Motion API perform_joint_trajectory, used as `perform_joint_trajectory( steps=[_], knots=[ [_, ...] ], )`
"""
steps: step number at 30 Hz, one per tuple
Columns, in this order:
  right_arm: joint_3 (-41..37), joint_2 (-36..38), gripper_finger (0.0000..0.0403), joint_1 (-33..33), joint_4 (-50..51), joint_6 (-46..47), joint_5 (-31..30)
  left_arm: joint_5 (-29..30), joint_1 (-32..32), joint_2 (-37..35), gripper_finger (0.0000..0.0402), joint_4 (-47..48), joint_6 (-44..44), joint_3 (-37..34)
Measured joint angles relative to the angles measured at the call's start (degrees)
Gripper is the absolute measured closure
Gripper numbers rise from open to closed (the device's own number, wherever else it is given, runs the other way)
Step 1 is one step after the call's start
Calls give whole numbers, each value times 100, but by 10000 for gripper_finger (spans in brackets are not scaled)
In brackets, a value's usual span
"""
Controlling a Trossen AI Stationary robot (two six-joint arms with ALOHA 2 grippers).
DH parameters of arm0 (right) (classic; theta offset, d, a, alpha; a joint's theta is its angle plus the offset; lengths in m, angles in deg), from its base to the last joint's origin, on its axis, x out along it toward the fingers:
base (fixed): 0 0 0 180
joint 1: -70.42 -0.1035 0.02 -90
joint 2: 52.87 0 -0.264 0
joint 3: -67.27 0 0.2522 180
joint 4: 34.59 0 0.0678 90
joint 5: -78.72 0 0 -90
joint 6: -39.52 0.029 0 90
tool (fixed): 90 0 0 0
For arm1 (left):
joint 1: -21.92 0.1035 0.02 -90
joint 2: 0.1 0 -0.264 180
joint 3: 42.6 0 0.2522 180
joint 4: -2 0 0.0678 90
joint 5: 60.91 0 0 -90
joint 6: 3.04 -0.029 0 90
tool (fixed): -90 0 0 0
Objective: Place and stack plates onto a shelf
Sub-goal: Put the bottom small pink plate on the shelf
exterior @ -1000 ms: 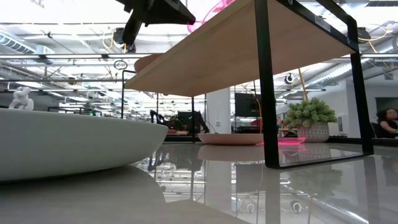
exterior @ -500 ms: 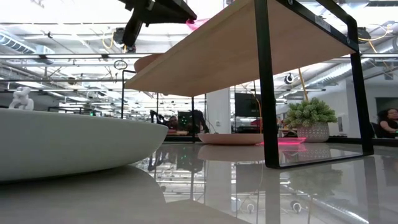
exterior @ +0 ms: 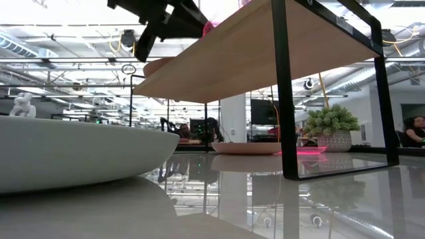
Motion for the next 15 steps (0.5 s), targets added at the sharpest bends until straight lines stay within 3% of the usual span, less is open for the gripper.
perform_joint_trajectory(
  steps=[7, 15],
  knots=[
    [0, 0, 347, 0, 0, 42, 1, 2, -225, -192, 368, -710, -1179, 11],
    [0, 0, 347, 2, 0, 37, -4, -146, -650, -461, 368, -713, -2327, 23]
  ],
)
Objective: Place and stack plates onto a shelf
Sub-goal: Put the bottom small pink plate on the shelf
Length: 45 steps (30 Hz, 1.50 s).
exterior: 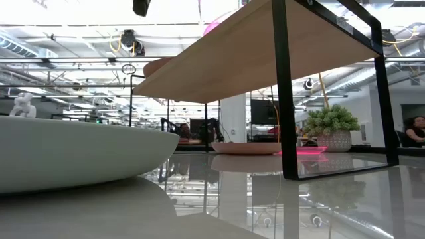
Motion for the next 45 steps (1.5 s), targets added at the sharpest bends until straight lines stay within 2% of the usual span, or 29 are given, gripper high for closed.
perform_joint_trajectory(
  steps=[6, 13, 23, 45],
  knots=[
    [0, 0, 347, 0, -4, 7, -25, -307, -132, 181, 369, 206, -266, 84],
    [0, -9, 347, 0, -17, 5, -47, -294, -460, 452, 369, 460, -261, 78],
    [0, -9, 347, 0, -32, 7, -59, 697, -525, 1141, 369, 176, -277, 78],
    [0, -9, 347, 0, -37, 17, -50, 704, -390, 1234, 369, 110, -465, 76]
  ],
)
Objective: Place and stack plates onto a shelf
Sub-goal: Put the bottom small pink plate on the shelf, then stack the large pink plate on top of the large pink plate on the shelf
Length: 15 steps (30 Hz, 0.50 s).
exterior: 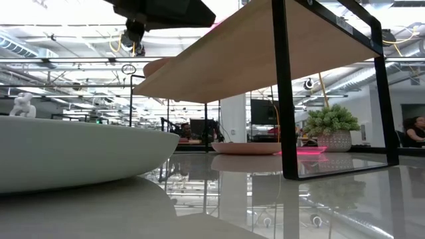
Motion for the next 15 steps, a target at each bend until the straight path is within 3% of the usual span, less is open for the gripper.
perform_joint_trajectory(
  steps=[8, 15],
  knots=[
    [0, -1, 347, 0, 2, 257, -45, 3, -434, -210, 369, 77, -83, 0],
    [-2, 36, 347, 0, 3, 124, -770, 5, -907, -444, 369, 222, -20, 4]
  ],
)
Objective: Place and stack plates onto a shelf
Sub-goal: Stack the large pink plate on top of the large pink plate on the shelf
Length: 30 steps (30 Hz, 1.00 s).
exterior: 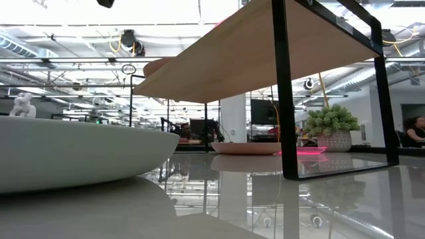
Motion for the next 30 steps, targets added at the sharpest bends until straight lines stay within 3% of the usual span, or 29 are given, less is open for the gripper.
perform_joint_trajectory(
  steps=[15, 26, 30],
  knots=[
    [0, 581, 347, 194, 74, -676, -1460, -13, -511, -13, 369, 862, 1053, -2],
    [0, 1220, 347, 1600, 700, -1663, -1393, -12, -531, -13, 369, 862, 1068, -2],
    [-206, 1539, 347, 2330, 472, -2359, -676, -11, -536, -13, 369, 862, 1028, -2]
  ],
)
